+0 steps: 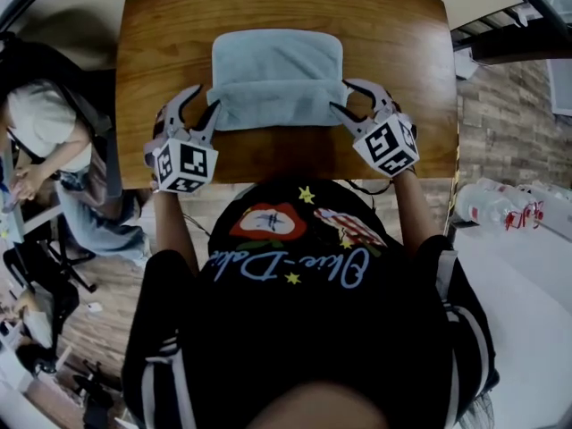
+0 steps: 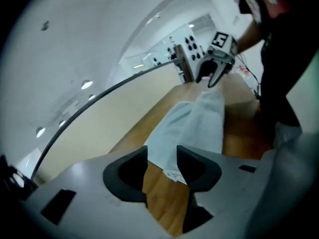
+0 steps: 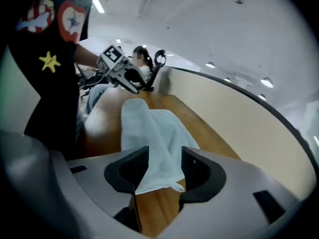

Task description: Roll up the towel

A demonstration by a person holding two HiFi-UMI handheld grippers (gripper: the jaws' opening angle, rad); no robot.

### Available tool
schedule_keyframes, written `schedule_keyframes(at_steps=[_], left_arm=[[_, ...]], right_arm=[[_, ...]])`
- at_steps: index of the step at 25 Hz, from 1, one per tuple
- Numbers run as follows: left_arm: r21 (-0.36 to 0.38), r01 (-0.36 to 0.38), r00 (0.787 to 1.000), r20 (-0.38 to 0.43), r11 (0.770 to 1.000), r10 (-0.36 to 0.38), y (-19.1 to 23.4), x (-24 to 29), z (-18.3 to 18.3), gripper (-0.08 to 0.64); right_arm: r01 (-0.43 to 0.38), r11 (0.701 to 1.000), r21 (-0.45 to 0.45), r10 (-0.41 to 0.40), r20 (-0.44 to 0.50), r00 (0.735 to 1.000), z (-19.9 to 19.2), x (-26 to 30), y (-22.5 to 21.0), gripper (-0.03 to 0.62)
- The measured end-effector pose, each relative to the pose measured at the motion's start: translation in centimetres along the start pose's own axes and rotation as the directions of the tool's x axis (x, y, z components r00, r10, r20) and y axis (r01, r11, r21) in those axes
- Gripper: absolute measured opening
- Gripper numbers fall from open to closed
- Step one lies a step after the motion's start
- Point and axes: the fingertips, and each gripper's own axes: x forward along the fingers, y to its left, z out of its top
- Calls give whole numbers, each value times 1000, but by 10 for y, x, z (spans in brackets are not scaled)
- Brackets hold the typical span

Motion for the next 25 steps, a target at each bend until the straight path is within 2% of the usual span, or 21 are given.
schedule_keyframes(at_steps=[2, 5, 7, 9, 11, 13, 16, 18, 22, 25], left_arm=[[151, 89, 994, -73, 985, -79, -32, -3, -10, 176], [316, 192, 971, -200, 929, -132, -73, 4, -37, 176], [374, 224, 958, -254, 900, -133, -88, 10, -52, 199], [386, 236, 951, -279, 892, -131, -94, 16, -62, 224], [377, 227, 953, -276, 898, -125, -90, 17, -65, 224], [353, 207, 959, -259, 912, -117, -83, 19, -62, 186], [252, 190, 965, -225, 949, -134, -77, 18, -57, 98], [180, 201, 966, -199, 963, -164, -76, 13, -54, 80], [102, 271, 954, -160, 957, -253, -79, -7, -49, 77], [18, 367, 923, -132, 930, -362, -84, -26, -43, 77]], right_arm=[[-78, 990, -118, 73, -47, 996, -6, 2, 29, 173], [-184, 947, -262, 143, -167, 975, -28, 15, 62, 179], [-238, 927, -291, 168, -247, 954, -46, 23, 74, 187], [-271, 928, -257, 192, -295, 936, -58, 32, 82, 189], [-271, 935, -231, 193, -309, 931, -60, 40, 81, 187], [-261, 937, -231, 182, -315, 931, -59, 44, 75, 118], [-257, 951, -173, 200, -290, 936, -55, 41, 71, 69], [-262, 960, -101, 229, -255, 939, -51, 32, 70, 61], [-309, 951, 28, 308, -190, 932, -41, 10, 75, 57], [-382, 915, 134, 399, -138, 907, -35, -7, 86, 55]])
